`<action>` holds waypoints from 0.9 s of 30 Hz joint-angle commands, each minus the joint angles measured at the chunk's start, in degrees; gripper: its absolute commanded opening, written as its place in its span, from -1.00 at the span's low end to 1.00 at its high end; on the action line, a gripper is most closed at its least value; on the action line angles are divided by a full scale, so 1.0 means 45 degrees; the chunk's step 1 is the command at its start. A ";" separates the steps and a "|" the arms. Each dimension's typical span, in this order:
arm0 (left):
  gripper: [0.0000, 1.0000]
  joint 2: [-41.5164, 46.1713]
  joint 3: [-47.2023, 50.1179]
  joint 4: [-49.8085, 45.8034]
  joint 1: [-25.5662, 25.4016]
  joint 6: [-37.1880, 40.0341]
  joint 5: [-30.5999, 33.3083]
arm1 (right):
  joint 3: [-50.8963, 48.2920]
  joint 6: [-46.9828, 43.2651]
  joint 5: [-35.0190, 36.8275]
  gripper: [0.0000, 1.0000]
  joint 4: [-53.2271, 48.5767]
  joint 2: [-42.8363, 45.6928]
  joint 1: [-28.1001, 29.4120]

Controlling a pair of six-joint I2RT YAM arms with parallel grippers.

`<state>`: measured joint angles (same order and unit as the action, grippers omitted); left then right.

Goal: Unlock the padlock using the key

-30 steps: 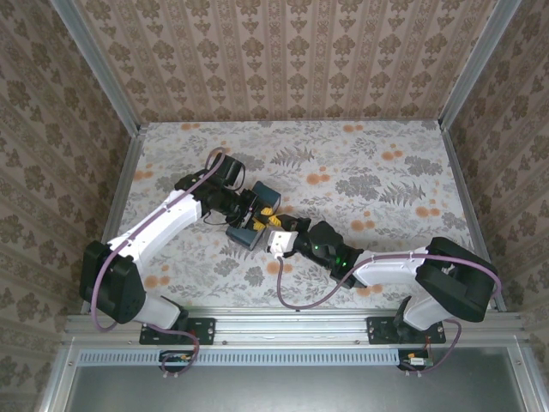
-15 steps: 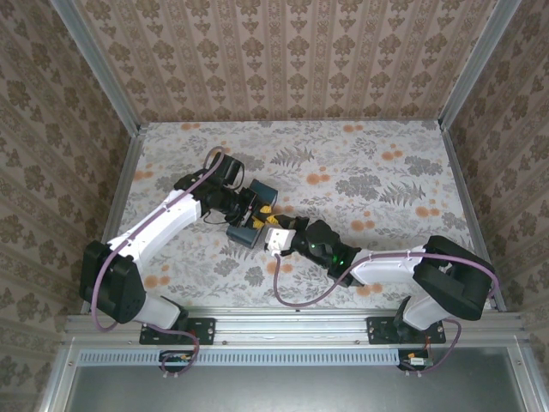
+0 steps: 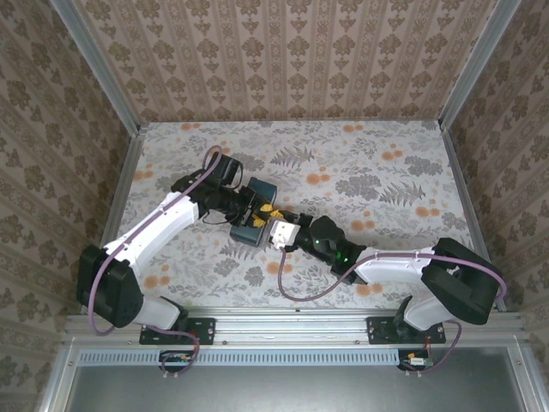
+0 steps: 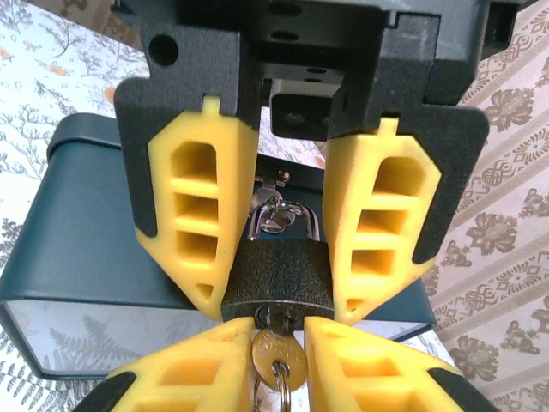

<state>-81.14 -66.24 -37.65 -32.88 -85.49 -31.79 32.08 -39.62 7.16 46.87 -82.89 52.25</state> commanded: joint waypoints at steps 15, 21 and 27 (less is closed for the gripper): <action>-0.75 0.0356 -0.0032 -0.0532 0.0120 0.0142 -0.0476 | -0.0048 -0.2142 0.0716 -0.48 0.0661 -0.0276 -0.0021; -0.70 0.0179 0.0042 -0.0529 0.0250 0.0475 -0.0245 | 0.0184 -0.1111 0.0000 -0.42 -0.1521 0.0610 -0.0018; -0.72 -0.0458 -0.0330 -0.1211 0.0393 0.1262 0.0083 | 0.0042 0.1078 -0.0063 -0.36 -0.5837 0.3529 -0.0144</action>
<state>-82.39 -66.11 -41.50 -31.40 -82.96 -31.55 31.79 -41.36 8.32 30.30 -72.27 51.77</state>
